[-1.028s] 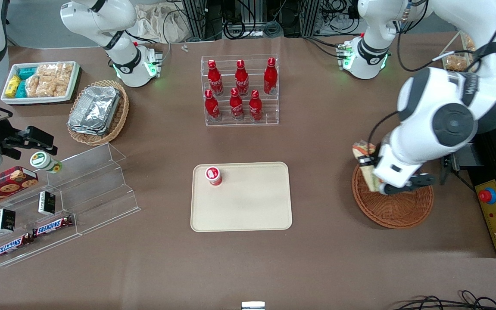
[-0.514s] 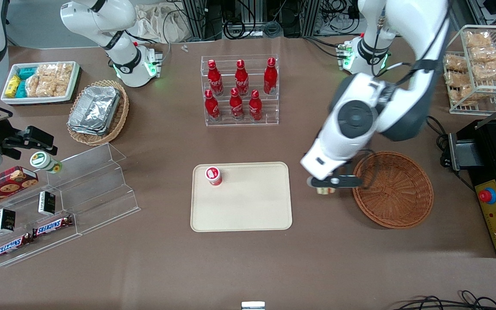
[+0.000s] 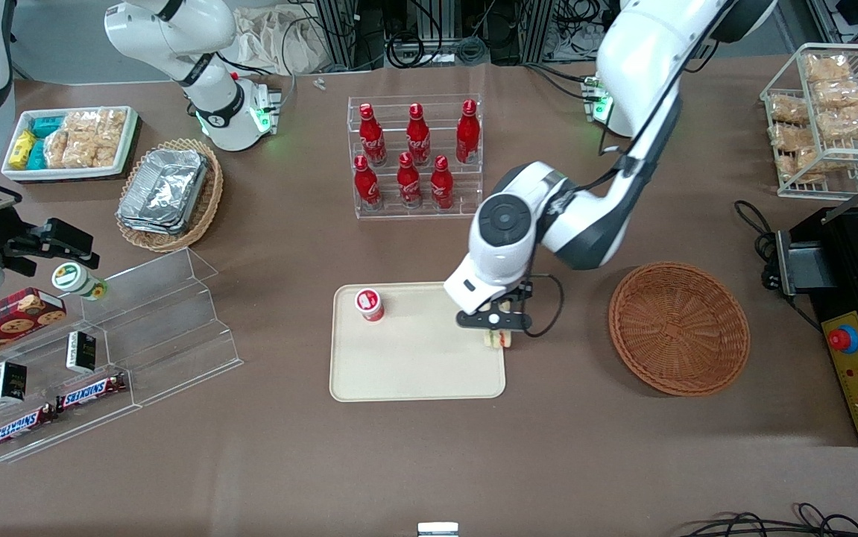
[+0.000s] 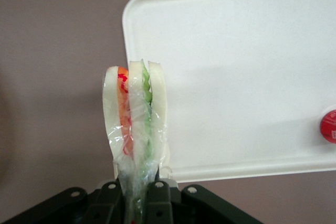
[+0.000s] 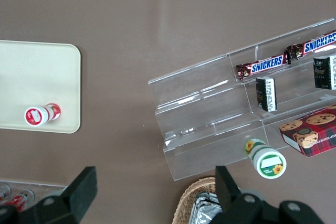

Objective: Place sandwich from basket to tray
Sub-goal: 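Lower the sandwich onto the tray and open the left gripper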

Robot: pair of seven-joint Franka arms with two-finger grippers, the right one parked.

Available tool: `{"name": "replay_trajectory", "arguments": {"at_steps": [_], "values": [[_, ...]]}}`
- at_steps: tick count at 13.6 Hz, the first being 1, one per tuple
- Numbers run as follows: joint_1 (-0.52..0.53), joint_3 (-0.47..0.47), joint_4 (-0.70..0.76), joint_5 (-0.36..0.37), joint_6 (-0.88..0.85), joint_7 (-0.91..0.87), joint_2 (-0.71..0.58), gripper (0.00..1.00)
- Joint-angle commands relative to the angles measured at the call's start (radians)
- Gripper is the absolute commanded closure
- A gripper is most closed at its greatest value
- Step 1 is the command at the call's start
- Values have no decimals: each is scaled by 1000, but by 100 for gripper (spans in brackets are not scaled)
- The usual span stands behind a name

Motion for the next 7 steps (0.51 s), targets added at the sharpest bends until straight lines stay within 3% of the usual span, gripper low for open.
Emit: {"name": "replay_trajectory", "arguments": {"at_steps": [1,7], "values": [[-13,16,44,14,35,-31,58,100],[19,14,42,10,205,-11,161,100]]}}
